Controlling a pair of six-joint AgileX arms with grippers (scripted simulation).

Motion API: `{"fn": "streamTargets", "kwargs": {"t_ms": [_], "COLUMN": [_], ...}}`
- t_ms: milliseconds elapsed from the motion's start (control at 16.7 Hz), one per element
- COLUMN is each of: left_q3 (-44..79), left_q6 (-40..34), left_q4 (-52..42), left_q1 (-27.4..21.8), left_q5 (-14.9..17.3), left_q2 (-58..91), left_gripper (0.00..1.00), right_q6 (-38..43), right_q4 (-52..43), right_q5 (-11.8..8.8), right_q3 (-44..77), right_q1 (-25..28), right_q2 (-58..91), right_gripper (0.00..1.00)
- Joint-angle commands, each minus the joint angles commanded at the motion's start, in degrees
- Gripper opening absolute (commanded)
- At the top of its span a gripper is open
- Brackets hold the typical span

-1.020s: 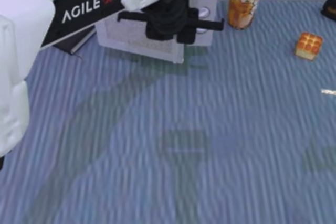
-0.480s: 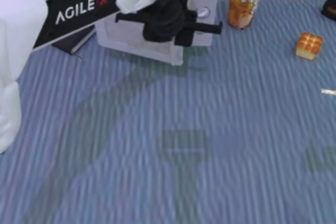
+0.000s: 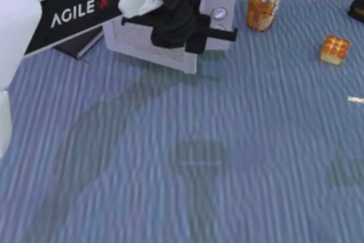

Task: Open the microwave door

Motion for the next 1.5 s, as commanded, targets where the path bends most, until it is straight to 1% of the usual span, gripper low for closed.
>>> {"fn": "streamTargets", "kwargs": {"t_ms": [1200,1320,1500], "left_q3": [0.0,-0.3,-3.0], "left_q6": [0.0,-0.2,2.3], "left_q4": [0.0,0.1,1.5], "left_q1": [0.0,-0.4,0.3], "left_q5": [0.0,0.5,1.5], "left_q2": [0.0,0.0,-2.0], "left_gripper": [0.00,0.00,0.00], "right_q6": [0.0,0.0,0.0], "right_q4": [0.0,0.0,0.0], "right_q5": [0.0,0.0,0.0], "right_q3": [0.0,0.0,0.0], "right_q1": [0.0,0.0,0.0], "right_q2": [0.0,0.0,0.0], "right_gripper": [1.00,1.00,1.00]}}
